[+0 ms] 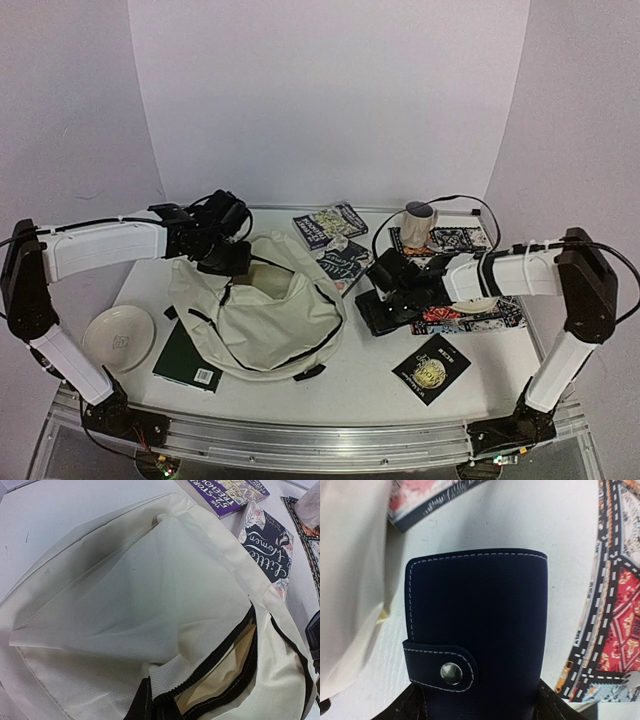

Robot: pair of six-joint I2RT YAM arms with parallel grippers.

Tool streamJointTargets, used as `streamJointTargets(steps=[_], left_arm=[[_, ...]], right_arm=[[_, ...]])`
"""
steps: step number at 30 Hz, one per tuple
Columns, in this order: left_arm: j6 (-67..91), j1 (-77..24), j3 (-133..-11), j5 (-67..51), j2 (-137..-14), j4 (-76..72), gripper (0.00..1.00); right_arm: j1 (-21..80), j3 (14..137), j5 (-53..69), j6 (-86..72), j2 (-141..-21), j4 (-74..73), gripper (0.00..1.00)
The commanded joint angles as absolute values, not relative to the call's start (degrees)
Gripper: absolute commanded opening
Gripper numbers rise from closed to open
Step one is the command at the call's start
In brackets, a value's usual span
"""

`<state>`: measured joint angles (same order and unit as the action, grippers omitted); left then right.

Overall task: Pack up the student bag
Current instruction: Grab the card case from the center of the board, then place the card case in the lower front pocket of the bag.

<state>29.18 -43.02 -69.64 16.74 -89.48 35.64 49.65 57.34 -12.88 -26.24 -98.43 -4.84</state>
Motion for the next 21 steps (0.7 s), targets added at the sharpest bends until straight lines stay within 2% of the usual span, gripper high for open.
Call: streamJointTargets(steps=[1, 9, 21], left_arm=[[27.38, -42.98, -74.34, 12.90, -90.27, 31.95, 0.00], [26.54, -43.16, -76.88, 6.84, -93.06, 31.82, 0.00], [26.37, -46.51, -80.13, 1.62, -93.02, 31.38, 0.00]], right_arm=[[49.70, 57.86, -11.95, -23.64, -90.52, -7.07, 0.64], [51.49, 62.90, -3.99, -19.84, -85.51, -6.89, 0.63], [55.45, 73.21, 5.66, -18.89, -94.29, -4.36, 0.63]])
